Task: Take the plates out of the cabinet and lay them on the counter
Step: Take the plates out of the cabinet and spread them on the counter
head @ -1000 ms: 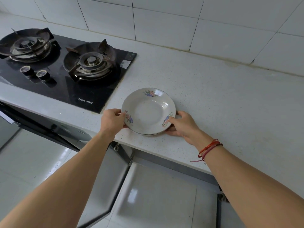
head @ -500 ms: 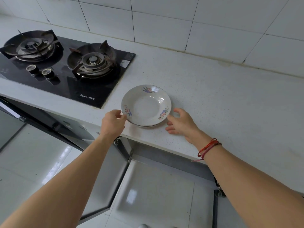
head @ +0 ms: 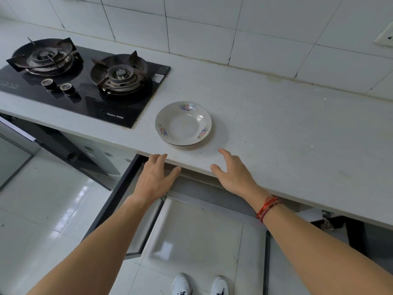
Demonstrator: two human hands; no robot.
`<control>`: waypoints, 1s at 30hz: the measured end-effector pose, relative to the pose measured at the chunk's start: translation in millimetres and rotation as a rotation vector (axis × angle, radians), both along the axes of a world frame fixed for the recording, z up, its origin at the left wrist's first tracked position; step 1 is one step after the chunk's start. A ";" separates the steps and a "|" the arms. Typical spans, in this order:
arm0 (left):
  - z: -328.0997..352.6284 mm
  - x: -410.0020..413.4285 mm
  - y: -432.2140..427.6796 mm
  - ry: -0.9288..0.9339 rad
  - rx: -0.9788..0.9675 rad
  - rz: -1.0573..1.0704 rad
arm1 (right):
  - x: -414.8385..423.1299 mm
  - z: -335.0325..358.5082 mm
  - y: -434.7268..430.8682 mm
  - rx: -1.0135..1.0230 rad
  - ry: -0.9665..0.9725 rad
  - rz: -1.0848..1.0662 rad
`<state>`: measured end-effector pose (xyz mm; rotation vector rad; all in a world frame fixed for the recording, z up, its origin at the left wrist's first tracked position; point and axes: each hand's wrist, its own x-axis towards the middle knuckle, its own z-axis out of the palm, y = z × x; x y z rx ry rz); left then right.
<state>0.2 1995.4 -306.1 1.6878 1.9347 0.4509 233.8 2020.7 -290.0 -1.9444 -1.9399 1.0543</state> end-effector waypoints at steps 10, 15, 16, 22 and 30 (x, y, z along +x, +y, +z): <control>-5.0 18.6 -53.1 0.215 0.039 -0.180 | 39.7 -3.6 -69.6 0.064 -0.233 0.044; -17.1 31.3 -60.0 0.214 0.034 -0.212 | 53.1 -19.4 -89.5 0.058 -0.261 0.063; -22.9 34.1 -60.8 0.216 0.029 -0.222 | 55.3 -24.9 -92.1 0.060 -0.269 0.066; -84.0 47.1 -56.8 0.230 0.014 -0.253 | 65.4 -84.3 -94.9 0.074 -0.342 0.083; -209.6 59.7 -22.7 0.252 0.020 -0.294 | 86.4 -208.1 -72.5 0.116 -0.395 0.062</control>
